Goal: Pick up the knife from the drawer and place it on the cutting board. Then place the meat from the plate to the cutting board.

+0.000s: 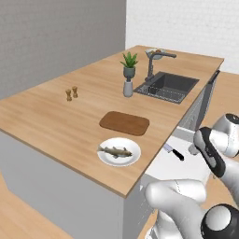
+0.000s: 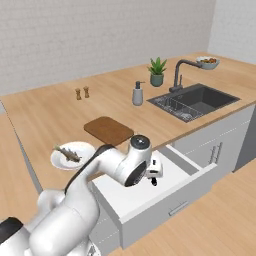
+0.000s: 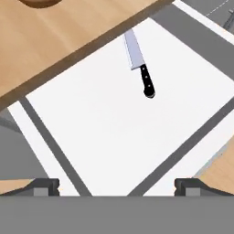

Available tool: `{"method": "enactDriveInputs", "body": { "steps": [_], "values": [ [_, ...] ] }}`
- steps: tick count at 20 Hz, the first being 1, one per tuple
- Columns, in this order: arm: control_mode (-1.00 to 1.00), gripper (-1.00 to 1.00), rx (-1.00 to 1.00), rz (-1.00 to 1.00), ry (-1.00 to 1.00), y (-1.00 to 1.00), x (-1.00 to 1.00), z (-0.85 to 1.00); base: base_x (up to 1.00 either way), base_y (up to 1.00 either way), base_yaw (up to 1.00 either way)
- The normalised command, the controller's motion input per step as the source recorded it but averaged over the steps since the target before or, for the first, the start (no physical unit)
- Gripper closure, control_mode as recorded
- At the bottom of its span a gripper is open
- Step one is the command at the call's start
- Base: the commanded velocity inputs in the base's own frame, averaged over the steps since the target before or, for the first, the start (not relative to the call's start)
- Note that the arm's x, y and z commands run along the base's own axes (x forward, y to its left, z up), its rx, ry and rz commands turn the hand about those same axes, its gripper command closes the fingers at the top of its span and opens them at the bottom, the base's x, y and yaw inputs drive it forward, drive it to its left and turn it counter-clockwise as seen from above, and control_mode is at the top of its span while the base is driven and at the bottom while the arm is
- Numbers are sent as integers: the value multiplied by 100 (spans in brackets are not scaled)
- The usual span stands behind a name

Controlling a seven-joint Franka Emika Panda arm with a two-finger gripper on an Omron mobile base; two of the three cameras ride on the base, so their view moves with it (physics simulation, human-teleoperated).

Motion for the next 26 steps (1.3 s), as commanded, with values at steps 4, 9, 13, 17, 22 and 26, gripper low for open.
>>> {"method": "enactDriveInputs", "body": {
  "steps": [4,9,13,17,22,26],
  "values": [
    [-100,-100,-12,27,44,-37,45,-40,0,0,0],
    [-100,-100,-3,22,16,-56,33,-51,0,0,0],
    [-100,-100,0,21,-3,-63,2,-93,0,0,0],
    [-100,-100,0,19,-1,-52,1,-99,0,0,0],
    [-100,-100,0,2,7,-100,-92,-44,0,0,0],
    [-100,-100,3,4,-1,-89,-68,5,0,0,0]
  ]
}}
